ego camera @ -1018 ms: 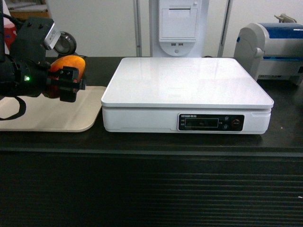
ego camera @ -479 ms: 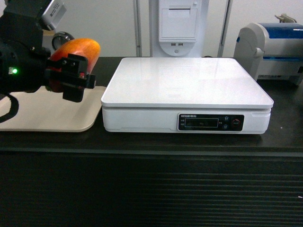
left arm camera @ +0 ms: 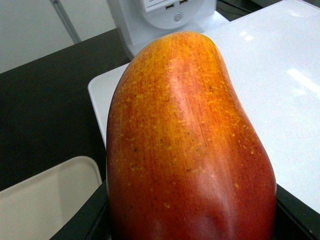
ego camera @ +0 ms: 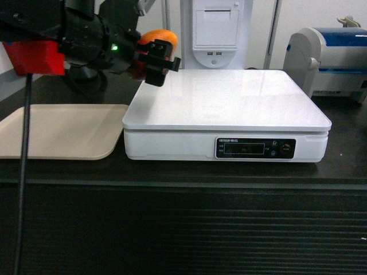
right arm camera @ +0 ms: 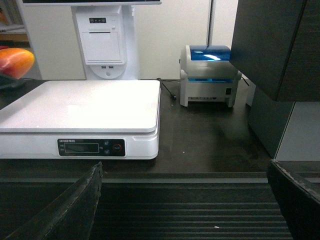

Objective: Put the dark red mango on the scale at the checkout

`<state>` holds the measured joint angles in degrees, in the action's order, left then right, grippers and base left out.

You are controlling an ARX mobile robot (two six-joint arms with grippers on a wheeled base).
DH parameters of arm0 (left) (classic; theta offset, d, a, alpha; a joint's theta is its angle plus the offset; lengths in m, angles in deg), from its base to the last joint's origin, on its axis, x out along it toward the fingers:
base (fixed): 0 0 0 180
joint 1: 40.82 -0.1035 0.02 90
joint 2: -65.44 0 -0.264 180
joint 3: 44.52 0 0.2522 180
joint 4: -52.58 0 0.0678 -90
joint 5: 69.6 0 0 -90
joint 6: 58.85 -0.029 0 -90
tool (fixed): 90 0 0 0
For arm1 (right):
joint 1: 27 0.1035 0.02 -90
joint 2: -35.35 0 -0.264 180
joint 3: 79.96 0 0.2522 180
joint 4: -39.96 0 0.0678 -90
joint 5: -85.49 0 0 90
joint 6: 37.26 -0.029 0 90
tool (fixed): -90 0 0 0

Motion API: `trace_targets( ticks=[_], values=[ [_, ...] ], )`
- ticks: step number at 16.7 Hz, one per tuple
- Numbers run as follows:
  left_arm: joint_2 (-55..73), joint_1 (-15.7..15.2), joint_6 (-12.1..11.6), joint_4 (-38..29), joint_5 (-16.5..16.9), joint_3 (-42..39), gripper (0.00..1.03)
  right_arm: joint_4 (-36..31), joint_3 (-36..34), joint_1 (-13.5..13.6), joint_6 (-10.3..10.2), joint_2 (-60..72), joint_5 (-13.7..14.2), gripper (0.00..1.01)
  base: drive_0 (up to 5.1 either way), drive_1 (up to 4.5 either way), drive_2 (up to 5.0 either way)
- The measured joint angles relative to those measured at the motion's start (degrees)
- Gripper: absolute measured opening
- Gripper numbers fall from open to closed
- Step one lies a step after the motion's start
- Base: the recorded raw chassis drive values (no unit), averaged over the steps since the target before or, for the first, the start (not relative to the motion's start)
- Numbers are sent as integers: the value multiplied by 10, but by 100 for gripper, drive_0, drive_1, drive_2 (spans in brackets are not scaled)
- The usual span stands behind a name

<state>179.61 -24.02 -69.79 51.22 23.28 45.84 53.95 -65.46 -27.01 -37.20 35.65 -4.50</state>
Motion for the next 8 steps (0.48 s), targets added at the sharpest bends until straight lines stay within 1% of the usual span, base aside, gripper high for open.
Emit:
trace_targets(
  ticks=[5, 6, 8],
  values=[
    [75, 35, -2, 46, 13, 122, 65, 0, 0, 0, 0, 0, 0, 98, 0, 0, 0],
    [110, 54, -20, 68, 34, 168, 65, 0, 0, 0, 0, 0, 0, 98, 0, 0, 0],
    [141, 67, -40, 89, 58, 197, 65, 0, 0, 0, 0, 0, 0, 98, 0, 0, 0]
  ],
)
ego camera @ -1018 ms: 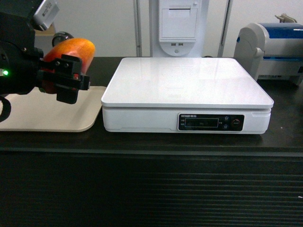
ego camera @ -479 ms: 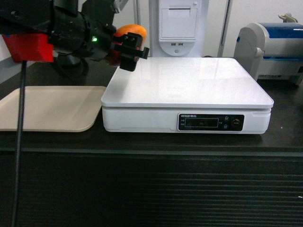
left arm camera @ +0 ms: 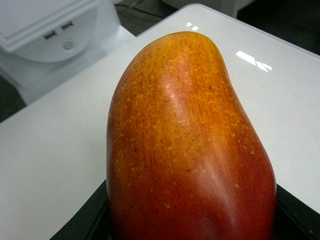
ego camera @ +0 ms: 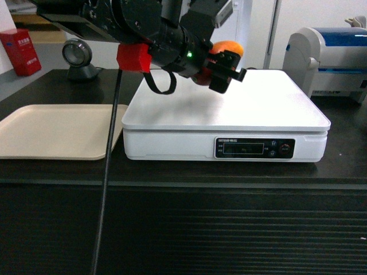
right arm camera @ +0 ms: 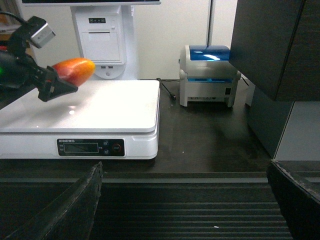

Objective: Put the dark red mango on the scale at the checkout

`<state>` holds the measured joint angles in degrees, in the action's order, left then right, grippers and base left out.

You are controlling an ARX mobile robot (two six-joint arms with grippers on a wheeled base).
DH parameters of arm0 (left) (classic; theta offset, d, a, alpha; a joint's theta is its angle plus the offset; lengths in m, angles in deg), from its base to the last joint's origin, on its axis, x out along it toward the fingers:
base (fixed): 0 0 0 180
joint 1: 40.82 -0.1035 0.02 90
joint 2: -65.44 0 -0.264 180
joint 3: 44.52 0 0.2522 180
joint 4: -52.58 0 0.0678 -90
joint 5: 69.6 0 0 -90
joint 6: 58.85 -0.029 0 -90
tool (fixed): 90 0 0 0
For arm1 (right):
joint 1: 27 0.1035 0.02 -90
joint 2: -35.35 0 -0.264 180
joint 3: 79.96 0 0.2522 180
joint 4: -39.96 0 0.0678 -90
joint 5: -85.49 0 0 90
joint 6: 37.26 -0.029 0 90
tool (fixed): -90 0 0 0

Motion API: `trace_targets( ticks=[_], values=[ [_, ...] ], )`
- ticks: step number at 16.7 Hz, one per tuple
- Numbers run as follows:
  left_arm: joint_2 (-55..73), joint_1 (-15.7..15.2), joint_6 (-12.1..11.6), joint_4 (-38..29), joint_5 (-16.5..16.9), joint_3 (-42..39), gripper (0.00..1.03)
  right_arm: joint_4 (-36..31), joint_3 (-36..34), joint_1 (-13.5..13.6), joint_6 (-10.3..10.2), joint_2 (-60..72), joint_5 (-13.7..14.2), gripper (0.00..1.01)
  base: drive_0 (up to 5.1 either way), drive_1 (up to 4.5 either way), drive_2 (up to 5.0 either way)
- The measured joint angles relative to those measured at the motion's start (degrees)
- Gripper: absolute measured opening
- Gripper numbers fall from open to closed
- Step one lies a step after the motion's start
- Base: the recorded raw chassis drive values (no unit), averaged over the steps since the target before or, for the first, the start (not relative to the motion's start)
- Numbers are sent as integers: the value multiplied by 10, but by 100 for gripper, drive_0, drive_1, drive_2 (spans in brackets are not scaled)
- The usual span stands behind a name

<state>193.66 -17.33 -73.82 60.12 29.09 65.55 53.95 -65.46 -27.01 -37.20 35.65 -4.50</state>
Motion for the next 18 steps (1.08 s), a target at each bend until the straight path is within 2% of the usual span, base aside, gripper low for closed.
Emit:
trace_targets(
  ticks=[3, 6, 9, 13, 16, 18],
  values=[
    [28, 11, -21, 13, 21, 5, 65, 0, 0, 0, 0, 0, 0, 98, 0, 0, 0],
    [50, 14, -30, 30, 18, 36, 65, 0, 0, 0, 0, 0, 0, 98, 0, 0, 0],
    [72, 14, -31, 47, 9, 73, 65, 0, 0, 0, 0, 0, 0, 98, 0, 0, 0],
    [75, 16, -31, 50, 7, 78, 65, 0, 0, 0, 0, 0, 0, 98, 0, 0, 0],
    [75, 16, -31, 52, 8, 78, 97, 0, 0, 0, 0, 0, 0, 98, 0, 0, 0],
    [75, 16, -31, 49, 8, 78, 97, 0, 0, 0, 0, 0, 0, 98, 0, 0, 0]
  ],
)
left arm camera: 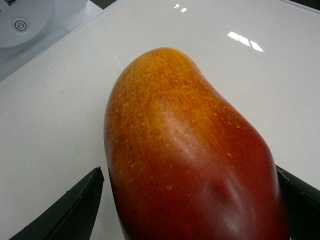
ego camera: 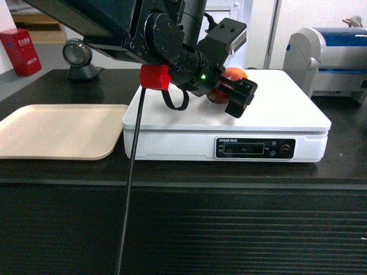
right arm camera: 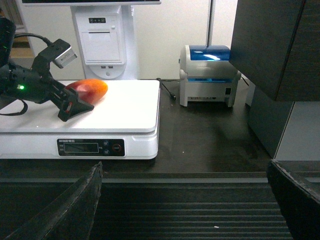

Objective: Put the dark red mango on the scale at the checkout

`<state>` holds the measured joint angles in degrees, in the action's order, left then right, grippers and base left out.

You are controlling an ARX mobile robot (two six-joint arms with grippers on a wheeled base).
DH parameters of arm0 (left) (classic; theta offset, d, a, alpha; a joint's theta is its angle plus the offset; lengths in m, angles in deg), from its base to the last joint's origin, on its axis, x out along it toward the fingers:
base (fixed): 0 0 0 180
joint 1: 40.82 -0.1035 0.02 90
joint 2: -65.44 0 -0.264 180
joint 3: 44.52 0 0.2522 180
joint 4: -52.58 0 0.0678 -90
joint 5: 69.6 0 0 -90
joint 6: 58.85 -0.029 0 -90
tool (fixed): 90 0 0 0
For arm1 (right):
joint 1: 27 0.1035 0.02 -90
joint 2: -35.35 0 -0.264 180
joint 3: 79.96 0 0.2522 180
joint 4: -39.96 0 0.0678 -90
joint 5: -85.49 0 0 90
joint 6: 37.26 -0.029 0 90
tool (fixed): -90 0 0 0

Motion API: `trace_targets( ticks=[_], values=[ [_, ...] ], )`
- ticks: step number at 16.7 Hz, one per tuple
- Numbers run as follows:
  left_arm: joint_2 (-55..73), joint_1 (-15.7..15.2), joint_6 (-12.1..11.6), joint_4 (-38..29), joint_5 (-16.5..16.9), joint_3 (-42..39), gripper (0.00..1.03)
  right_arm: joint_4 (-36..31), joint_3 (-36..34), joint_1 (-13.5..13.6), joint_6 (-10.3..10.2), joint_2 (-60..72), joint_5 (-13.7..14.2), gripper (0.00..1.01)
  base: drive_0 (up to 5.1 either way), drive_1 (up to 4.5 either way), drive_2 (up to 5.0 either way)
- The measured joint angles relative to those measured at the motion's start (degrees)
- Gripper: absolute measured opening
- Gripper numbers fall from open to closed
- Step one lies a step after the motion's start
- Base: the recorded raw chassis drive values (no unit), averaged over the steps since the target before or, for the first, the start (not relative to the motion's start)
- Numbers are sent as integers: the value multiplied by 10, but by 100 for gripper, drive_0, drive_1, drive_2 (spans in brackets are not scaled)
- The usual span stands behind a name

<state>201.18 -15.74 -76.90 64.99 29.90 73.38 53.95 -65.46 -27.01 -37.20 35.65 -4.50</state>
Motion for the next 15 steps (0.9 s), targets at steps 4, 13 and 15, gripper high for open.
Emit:
trace_targets(
  ticks=[4, 13, 15],
  values=[
    [-25, 1, 7, -18, -1, -19, 98, 0, 0, 0, 0, 0, 0, 98, 0, 0, 0],
    [-190, 17, 45, -119, -8, -196, 98, 0, 0, 0, 0, 0, 0, 98, 0, 0, 0],
    [-250, 18, 54, -156, -21, -263, 98, 0, 0, 0, 0, 0, 0, 98, 0, 0, 0]
  ],
)
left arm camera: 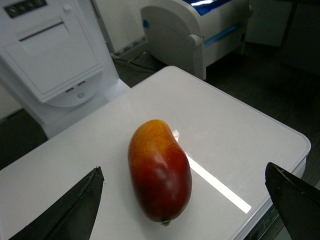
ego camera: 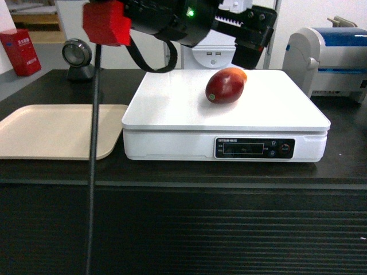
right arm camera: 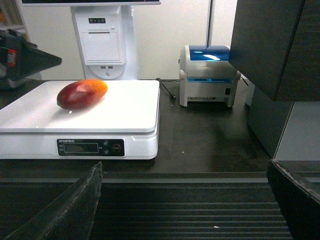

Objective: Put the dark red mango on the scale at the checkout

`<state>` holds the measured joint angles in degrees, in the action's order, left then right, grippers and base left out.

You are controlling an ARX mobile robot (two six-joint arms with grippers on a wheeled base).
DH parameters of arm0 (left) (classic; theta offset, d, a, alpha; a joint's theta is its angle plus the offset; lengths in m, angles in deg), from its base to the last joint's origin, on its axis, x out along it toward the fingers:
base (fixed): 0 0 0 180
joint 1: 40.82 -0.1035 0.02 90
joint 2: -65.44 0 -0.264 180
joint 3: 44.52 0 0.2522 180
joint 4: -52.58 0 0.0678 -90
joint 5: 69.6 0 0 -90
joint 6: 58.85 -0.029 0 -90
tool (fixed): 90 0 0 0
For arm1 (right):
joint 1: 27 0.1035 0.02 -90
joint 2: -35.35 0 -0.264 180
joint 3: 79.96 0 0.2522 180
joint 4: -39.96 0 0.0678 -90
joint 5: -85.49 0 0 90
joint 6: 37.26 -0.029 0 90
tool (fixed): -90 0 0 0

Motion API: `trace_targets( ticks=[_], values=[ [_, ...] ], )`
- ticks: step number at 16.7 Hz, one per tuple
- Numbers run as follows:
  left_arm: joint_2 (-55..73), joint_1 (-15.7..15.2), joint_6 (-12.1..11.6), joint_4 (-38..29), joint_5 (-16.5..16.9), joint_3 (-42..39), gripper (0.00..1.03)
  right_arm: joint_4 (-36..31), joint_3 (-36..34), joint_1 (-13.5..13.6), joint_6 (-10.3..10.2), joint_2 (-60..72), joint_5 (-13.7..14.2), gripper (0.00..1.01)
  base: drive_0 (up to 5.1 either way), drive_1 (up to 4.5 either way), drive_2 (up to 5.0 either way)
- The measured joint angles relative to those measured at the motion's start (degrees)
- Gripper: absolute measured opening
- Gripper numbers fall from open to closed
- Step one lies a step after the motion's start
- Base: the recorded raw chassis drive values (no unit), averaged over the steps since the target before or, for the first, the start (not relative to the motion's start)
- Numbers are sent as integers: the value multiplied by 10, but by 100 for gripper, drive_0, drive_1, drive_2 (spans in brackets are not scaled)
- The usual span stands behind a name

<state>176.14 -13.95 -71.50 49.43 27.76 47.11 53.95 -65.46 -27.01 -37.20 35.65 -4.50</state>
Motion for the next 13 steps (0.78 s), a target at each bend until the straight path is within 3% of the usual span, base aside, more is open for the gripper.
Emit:
trace_targets(
  ticks=[3, 7, 8, 9, 10, 12, 13],
  values=[
    [-100, -28, 4, -91, -57, -100, 98, 0, 0, 0, 0, 0, 0, 98, 0, 0, 0],
    [-211, -75, 11, -99, -80, -179, 98, 0, 0, 0, 0, 0, 0, 98, 0, 0, 0],
    [-242, -82, 25, -112, -106, -202, 94, 0, 0, 0, 0, 0, 0, 98, 0, 0, 0],
    [-275, -92, 56, -133, -174, -235, 85, 0, 0, 0, 0, 0, 0, 98, 0, 0, 0],
    [-316, -106, 82, -147, -203, -284, 76, 0, 0, 0, 0, 0, 0, 98, 0, 0, 0],
    [-410, -164, 110, -155, -188, -398, 55, 0, 0, 0, 0, 0, 0, 98, 0, 0, 0],
    [-511, -205, 120, -116, -144, -498, 31, 0, 0, 0, 0, 0, 0, 98, 0, 0, 0]
  ],
)
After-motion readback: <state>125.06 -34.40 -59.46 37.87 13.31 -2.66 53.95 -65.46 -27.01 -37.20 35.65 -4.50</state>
